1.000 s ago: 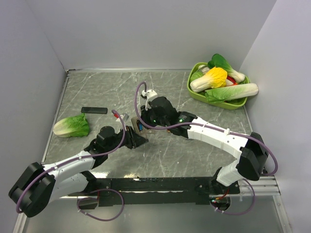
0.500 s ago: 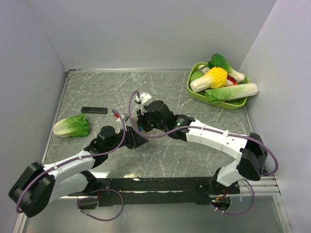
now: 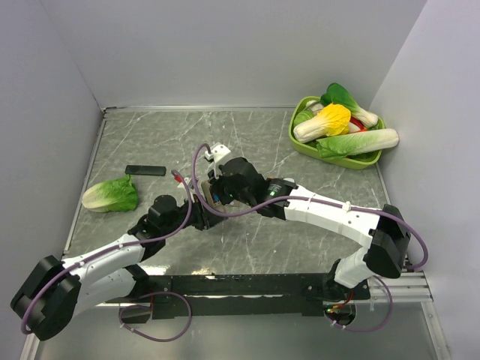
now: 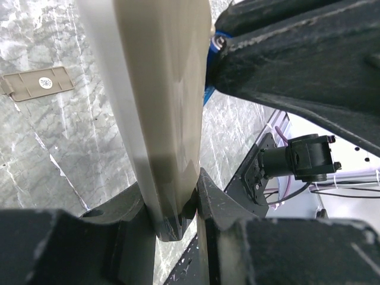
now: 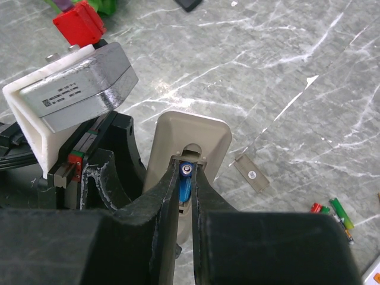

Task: Load the batteries into the remote control
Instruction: Load the battery into the remote control.

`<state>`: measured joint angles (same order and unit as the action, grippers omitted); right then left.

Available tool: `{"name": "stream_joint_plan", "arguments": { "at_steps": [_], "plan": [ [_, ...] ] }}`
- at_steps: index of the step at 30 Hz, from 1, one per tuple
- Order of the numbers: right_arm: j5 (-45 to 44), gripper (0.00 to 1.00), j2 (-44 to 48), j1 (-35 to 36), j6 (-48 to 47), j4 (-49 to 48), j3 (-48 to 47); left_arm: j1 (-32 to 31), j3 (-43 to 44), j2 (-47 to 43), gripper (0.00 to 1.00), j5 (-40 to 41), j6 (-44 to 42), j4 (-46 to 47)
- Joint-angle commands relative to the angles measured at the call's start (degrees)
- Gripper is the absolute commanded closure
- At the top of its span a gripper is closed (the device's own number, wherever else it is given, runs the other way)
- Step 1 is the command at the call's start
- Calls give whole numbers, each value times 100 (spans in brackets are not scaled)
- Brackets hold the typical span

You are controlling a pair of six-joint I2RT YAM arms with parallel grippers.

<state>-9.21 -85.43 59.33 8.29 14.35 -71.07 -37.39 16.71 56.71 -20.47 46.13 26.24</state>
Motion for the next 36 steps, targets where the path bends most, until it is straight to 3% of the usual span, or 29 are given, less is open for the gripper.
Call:
{"name": "stream_joint_plan", "arguments": {
  "at_steps": [1,12,21,36],
  "plan": [
    [-292,100,-193,17,84,411,-293,-14,131,-221,98,131,-148,364],
    [-177,100,-422,52,365,525,-30,-14,17,-757,98,280,-236,478],
    [-441,82,-580,96,515,367,137,-14,-115,-1056,97,166,-350,926],
    [-362,77,-651,272,243,261,-258,-14,-27,-846,97,131,-359,734]
  ]
}}
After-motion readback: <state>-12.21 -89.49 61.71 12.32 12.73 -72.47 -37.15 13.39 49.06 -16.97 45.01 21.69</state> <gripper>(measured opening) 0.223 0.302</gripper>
